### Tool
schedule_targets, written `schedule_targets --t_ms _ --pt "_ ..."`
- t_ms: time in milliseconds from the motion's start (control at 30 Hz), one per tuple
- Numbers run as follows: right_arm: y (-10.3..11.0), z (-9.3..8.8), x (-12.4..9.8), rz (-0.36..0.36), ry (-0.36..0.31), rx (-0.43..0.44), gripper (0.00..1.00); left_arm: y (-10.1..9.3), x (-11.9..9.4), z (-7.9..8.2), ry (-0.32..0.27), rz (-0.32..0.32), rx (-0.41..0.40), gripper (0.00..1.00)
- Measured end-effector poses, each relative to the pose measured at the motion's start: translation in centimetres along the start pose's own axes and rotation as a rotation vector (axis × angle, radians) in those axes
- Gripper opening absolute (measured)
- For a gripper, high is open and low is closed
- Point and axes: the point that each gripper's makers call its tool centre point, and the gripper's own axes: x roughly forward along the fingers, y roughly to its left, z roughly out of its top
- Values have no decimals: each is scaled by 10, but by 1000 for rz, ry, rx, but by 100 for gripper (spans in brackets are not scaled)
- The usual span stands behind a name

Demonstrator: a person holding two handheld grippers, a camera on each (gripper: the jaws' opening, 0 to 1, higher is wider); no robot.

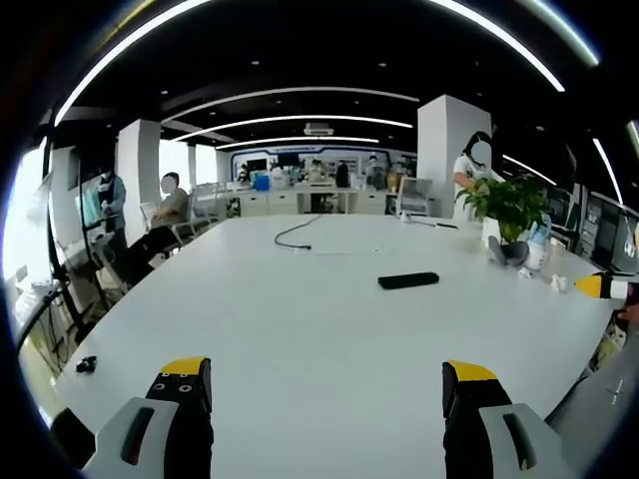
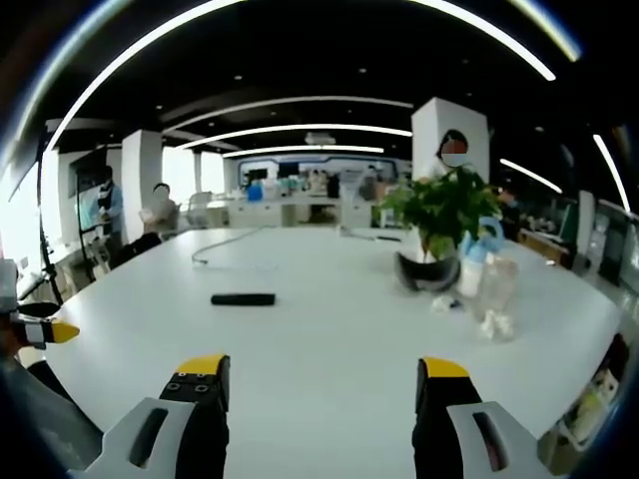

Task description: Press the specified remote control buttons in sequence, fully releasing each button before pressing the next.

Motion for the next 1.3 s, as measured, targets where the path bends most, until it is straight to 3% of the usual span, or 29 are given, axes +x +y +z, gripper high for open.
schedule_targets --t_ms 467,667,833,1033,1300 --pt "0 -1 1 2 4 -1 73 -4 1 0 11 -16 11 100" --pt "1 -1 1 9 6 -2 73 -12 2 5 2 -52 24 100" --pt "1 -2 1 13 14 5 71 -22 5 5 36 -89 76 100" --pt "2 -2 1 16 16 8 70 -34 13 21 20 -137 109 100" --pt "3 -5 2 21 34 5 65 -51 39 48 1 -230 121 100"
